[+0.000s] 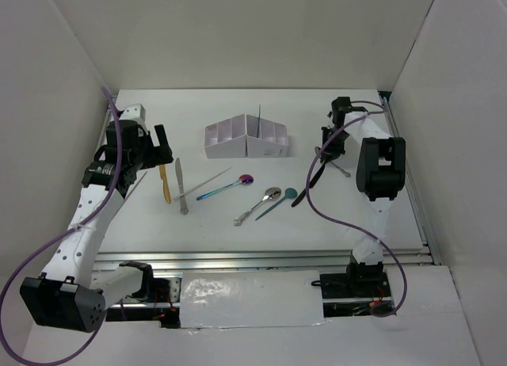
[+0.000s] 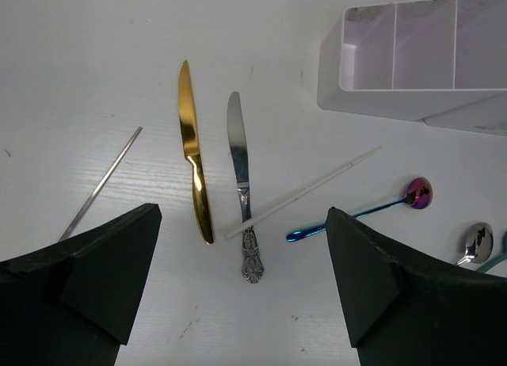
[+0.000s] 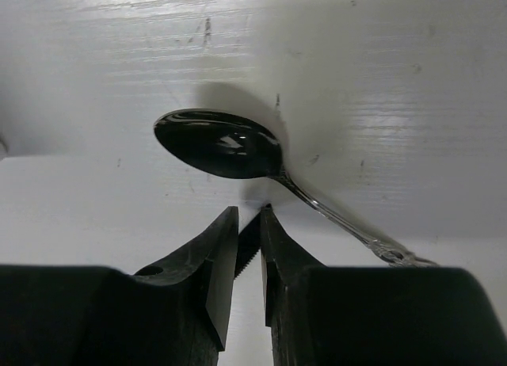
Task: Sort the eating utensils into containers
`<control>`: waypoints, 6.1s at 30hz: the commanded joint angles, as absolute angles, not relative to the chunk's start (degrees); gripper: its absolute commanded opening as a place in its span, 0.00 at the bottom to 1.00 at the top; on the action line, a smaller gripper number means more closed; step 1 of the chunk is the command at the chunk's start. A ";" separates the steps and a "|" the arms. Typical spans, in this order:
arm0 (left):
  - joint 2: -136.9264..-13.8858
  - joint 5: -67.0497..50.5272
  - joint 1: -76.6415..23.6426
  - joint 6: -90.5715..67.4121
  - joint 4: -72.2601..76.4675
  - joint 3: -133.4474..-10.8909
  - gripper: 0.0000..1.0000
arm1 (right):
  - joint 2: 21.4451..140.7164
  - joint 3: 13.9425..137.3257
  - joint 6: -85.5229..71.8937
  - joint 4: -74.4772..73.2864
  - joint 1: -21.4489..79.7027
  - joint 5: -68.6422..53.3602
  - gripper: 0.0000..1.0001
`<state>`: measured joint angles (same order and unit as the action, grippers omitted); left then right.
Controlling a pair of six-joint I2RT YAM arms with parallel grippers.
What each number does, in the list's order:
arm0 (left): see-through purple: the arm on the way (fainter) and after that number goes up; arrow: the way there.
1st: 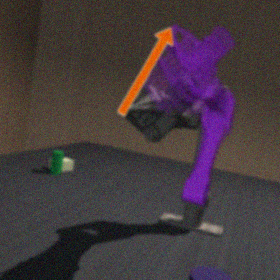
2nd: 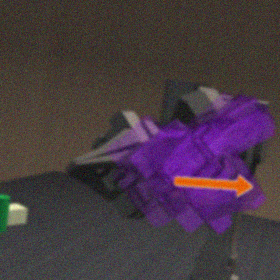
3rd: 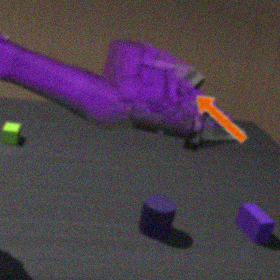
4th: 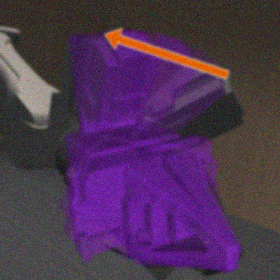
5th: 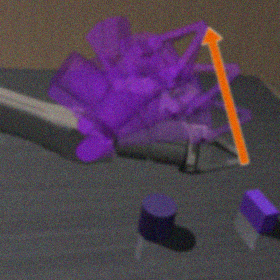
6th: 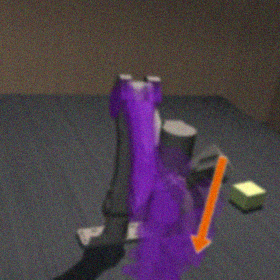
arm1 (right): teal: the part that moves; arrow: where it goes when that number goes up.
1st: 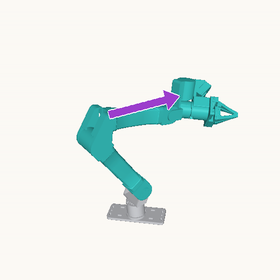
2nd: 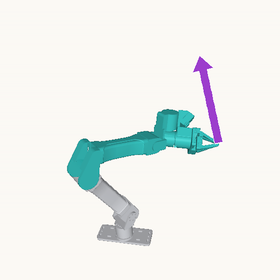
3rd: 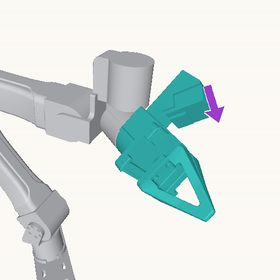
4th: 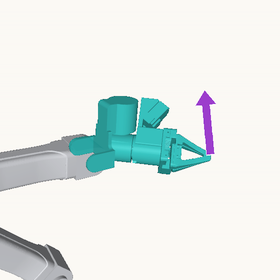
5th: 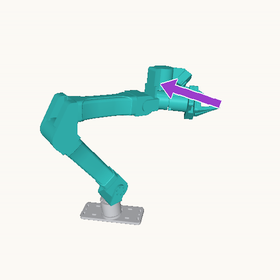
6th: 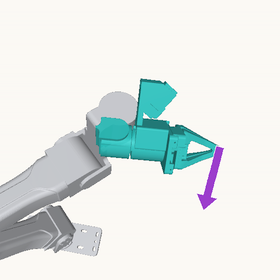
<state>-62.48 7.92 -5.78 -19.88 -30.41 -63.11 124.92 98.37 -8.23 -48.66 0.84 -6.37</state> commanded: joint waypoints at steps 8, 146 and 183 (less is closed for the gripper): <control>-62.31 8.53 -5.98 -20.13 -28.39 -65.30 0.99 | 120.05 100.98 -8.61 -47.10 1.23 -1.85 0.55; -64.60 8.79 -5.98 -18.72 -34.80 -66.98 0.99 | 78.77 68.83 -23.29 -3.73 14.77 5.43 0.58; -61.78 7.21 -5.98 -18.28 -32.26 -62.40 0.99 | 97.64 54.58 -49.92 -21.53 21.53 18.46 0.49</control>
<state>-62.00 7.25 -5.78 -19.42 -34.35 -62.57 95.59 52.45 -50.22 -18.44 21.17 16.16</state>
